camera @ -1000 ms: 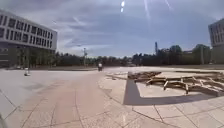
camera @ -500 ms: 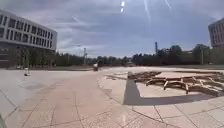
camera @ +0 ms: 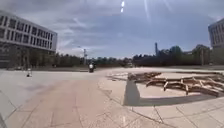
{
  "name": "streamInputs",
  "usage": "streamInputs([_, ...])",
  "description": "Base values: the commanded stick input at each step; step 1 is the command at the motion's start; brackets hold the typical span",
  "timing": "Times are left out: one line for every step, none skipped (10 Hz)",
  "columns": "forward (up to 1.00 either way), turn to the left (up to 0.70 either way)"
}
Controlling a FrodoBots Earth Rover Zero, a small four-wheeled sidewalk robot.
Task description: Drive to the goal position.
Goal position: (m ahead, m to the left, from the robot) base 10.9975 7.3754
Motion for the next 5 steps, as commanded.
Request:
streamInputs([0.5, 0.0])
streamInputs([0.5, 0.0])
streamInputs([0.5, 0.0])
streamInputs([0.5, 0.0])
streamInputs([0.5, 0.0])
